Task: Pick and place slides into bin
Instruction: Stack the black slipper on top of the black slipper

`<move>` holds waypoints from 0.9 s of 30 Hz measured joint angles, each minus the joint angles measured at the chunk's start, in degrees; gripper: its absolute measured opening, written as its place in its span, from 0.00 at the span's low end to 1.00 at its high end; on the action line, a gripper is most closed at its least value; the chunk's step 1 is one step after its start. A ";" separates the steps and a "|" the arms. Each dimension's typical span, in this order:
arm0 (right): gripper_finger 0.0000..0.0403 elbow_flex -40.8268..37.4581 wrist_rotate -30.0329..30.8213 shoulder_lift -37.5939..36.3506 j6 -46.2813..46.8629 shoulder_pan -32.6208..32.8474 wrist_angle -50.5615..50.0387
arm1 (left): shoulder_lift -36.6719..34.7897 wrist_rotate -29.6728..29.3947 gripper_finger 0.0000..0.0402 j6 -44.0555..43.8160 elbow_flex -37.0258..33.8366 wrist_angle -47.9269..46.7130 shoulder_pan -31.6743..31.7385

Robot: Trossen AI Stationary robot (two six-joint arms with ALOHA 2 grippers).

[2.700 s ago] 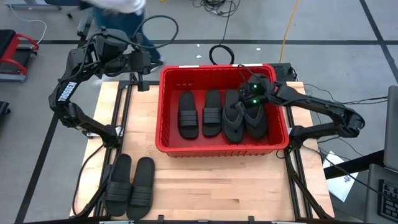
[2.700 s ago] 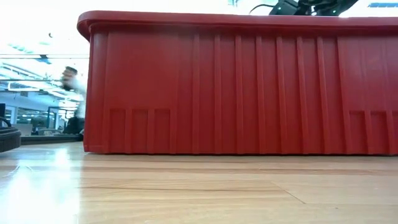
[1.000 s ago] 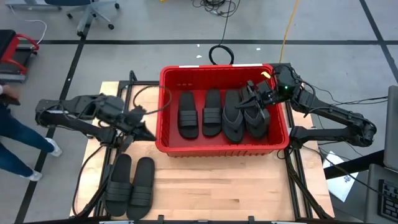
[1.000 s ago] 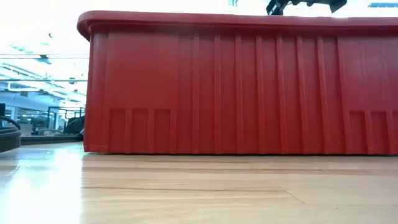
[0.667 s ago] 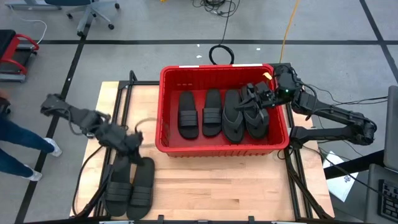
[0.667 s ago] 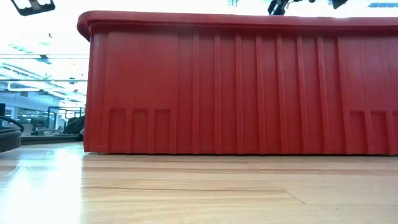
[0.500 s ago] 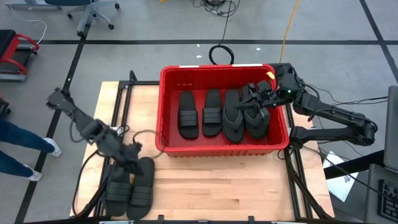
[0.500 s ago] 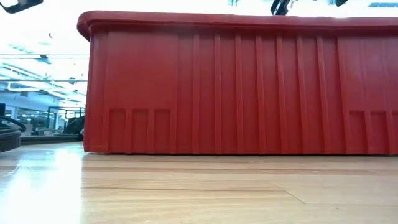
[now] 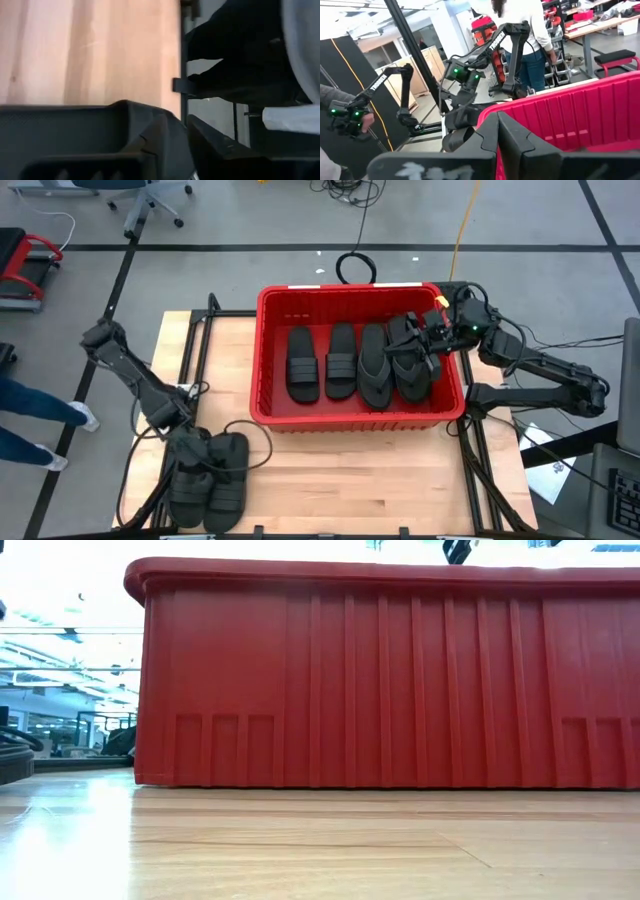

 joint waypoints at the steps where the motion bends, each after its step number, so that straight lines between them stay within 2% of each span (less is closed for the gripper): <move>1: 0.00 0.00 -0.02 -0.04 0.01 0.00 -0.50 | 0.69 1.12 0.22 -1.03 0.00 -0.04 0.81; 5: 0.00 0.00 -2.02 -0.07 0.01 0.00 -2.21 | 2.94 6.66 0.38 -2.31 0.00 0.35 2.97; 10: 0.00 0.00 -3.19 -0.11 1.59 0.00 -4.77 | 4.76 8.92 0.57 1.38 0.02 0.45 4.18; 14: 0.00 0.00 -3.29 -0.15 2.17 0.00 -5.56 | 7.04 10.11 0.66 4.22 0.02 -2.15 4.19; 19: 0.00 0.00 -3.27 -0.15 2.85 0.00 -5.69 | 11.97 12.95 0.70 6.54 0.02 -3.57 4.18; 27: 0.00 0.00 -3.22 -0.24 4.09 0.00 -5.80 | 19.42 18.73 0.64 10.51 0.09 0.62 4.33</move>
